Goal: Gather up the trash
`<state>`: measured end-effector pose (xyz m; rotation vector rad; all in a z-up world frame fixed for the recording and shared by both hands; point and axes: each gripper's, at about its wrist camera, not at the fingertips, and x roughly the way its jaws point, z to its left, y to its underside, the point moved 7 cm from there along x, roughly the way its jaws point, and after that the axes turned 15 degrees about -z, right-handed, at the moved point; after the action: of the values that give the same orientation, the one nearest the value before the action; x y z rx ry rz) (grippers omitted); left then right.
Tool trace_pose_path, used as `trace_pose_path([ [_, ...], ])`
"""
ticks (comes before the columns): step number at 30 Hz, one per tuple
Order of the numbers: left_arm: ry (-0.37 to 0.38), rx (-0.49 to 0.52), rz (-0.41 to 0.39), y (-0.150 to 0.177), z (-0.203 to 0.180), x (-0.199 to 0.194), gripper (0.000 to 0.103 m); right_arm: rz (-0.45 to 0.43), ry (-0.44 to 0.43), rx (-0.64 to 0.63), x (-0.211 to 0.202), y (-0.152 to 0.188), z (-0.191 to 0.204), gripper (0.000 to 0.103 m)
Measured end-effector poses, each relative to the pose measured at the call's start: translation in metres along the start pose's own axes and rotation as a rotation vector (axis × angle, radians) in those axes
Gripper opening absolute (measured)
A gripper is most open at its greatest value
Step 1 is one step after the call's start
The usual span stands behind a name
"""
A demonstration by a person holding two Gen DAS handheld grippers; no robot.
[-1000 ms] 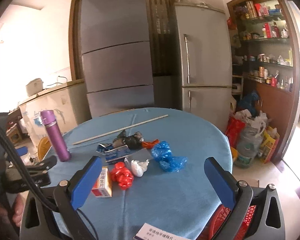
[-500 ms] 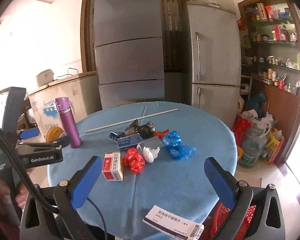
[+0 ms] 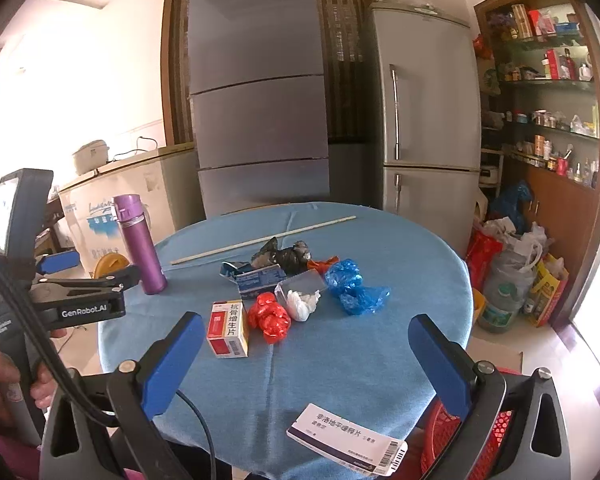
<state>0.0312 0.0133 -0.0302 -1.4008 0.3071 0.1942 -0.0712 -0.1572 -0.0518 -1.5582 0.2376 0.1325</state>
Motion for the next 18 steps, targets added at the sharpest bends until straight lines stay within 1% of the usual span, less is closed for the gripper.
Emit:
trace_pose_path([
  [18, 0.01, 0.0, 0.018, 0.0051, 0.0003, 0.0009, 0.103, 0.007, -0.015, 0.006, 0.0006, 0.0057, 0.0026, 0.103],
])
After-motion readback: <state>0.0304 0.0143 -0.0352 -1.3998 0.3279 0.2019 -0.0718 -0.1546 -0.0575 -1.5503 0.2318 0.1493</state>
